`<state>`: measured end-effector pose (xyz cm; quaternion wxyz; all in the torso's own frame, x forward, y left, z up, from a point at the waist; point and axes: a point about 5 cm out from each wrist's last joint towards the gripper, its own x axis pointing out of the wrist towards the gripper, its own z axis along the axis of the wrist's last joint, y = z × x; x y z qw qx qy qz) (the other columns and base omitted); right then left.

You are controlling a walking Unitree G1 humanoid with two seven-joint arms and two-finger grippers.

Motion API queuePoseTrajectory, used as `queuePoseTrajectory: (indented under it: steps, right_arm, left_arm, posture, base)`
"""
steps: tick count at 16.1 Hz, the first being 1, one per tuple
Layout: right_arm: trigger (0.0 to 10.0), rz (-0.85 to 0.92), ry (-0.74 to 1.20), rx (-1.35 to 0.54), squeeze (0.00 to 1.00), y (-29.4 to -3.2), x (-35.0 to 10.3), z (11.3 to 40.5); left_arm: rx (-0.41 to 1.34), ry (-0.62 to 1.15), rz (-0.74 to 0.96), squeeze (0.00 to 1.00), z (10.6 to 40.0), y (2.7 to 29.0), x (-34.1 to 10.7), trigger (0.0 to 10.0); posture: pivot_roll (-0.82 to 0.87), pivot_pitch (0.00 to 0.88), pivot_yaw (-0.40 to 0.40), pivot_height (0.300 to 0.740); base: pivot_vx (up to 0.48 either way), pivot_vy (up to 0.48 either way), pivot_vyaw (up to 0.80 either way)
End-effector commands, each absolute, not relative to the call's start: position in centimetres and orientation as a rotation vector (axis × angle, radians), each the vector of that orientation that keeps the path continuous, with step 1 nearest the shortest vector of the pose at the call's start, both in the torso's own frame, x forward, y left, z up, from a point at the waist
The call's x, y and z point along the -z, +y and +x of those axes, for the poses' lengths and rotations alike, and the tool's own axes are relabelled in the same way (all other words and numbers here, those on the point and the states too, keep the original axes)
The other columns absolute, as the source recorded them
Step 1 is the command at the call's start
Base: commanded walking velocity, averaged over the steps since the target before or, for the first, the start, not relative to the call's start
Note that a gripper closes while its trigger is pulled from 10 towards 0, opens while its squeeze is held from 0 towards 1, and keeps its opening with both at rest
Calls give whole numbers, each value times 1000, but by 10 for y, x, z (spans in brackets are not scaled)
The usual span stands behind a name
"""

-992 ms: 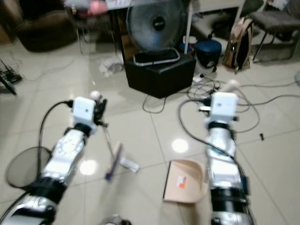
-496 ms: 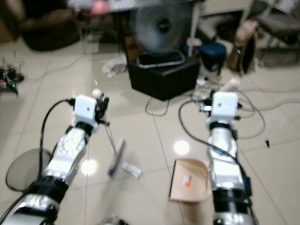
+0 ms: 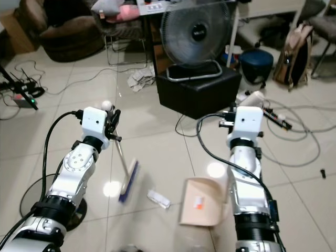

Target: Sweep floor

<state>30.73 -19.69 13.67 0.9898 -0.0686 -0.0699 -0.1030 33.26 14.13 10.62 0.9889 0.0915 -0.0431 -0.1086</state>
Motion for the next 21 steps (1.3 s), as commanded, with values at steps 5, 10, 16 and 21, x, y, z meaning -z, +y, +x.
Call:
queuePoseTrajectory:
  steps: [5, 10, 16, 21]
  right_arm:
    - [10000, -108, -236, 148, 0, -185, -152, 308]
    - [10000, -99, -200, 189, 0, -192, -144, 310]
    - [10000, -120, -218, 186, 0, -194, -137, 312]
    - [10000, -288, -215, 172, 0, -191, -123, 314]
  left_arm:
    - [187, -117, 211, 0, 335, 152, -114, 10000]
    - [138, -94, 196, 0, 338, 158, -113, 10000]
    - [143, -100, 223, 0, 337, 161, -110, 10000]
    - [93, -98, 220, 0, 340, 168, -107, 10000]
  posture:
    - [0, 47, 110, 740]
    - [11, 60, 114, 740]
    - [23, 90, 120, 740]
    - [27, 141, 135, 740]
  base:
    - [388, 0, 0]
    - [291, 0, 0]
    - [0, 0, 0]
    - [0, 0, 0]
